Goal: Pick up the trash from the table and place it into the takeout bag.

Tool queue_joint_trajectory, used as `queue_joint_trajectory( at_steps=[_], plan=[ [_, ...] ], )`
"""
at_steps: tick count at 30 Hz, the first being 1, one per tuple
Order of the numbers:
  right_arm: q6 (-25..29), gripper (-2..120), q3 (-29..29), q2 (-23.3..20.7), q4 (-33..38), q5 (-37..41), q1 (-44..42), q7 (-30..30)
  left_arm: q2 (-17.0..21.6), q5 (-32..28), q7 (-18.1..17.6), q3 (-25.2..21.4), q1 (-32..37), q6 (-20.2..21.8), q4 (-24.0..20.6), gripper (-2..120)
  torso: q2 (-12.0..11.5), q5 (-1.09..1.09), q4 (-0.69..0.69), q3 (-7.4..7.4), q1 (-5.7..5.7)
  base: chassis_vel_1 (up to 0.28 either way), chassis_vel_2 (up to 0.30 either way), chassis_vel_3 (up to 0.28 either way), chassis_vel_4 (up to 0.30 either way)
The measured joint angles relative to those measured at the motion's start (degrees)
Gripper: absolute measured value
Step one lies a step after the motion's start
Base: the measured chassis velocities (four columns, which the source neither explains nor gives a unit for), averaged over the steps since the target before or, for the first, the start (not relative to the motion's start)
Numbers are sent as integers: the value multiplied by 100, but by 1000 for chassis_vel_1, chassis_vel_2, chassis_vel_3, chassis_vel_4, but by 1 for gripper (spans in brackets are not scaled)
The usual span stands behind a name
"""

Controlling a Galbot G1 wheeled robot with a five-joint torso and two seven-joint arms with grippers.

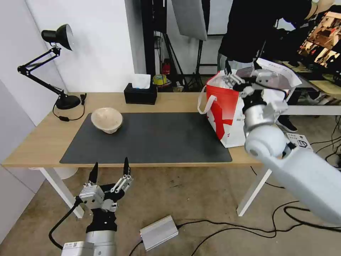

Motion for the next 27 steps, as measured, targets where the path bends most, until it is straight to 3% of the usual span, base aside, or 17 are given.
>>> queue_joint_trajectory(
  at_steps=[16,27],
  plan=[
    [-34,100,896,29,1348,-1010,-2263,296,-52,38,14,29,23,-45,33,100,0,0,0,0,0,0,0,0,0],
    [-100,100,1104,299,1755,-1820,-3706,384,-62,43,23,18,16,-104,51,100,0,0,-1,0,0,0,0,0,0]
  ],
)
